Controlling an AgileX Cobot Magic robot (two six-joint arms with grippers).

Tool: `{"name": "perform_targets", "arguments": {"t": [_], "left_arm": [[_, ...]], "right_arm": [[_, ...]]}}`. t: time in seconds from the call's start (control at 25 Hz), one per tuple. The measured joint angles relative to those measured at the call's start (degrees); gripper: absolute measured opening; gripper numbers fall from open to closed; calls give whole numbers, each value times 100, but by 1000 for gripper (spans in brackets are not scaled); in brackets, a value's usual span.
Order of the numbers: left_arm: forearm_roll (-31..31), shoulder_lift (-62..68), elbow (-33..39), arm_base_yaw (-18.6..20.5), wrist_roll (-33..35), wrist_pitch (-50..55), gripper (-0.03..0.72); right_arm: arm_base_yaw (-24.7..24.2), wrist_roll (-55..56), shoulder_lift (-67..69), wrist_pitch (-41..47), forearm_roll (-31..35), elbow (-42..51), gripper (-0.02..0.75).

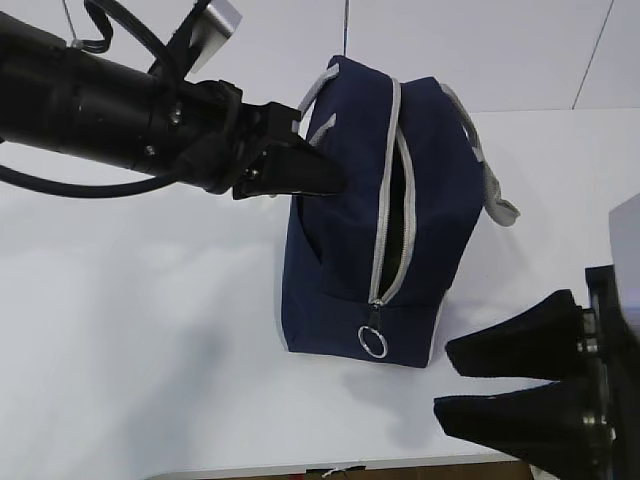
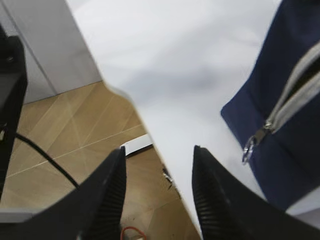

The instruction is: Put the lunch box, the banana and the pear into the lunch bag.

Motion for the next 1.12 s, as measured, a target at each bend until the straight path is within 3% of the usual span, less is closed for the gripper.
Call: {"name": "perform_targets", "arguments": {"t": [0.32,0.64,0.96,1.12], "left_arm": [[0,0,0,0,0,0,-9],[0,0,0,0,0,48,-9],[-25,0,0,0,0,159,-9],[-33,0,0,0,0,171,-9]], "right_arm": [[0,-240,430,-45,-10,0,368],[0,-1008,1181,-670,140,0,368],[0,-2446,2123,-861,1598,0,369],[0,-2937,2407,-859,1957,-12,369]]}}
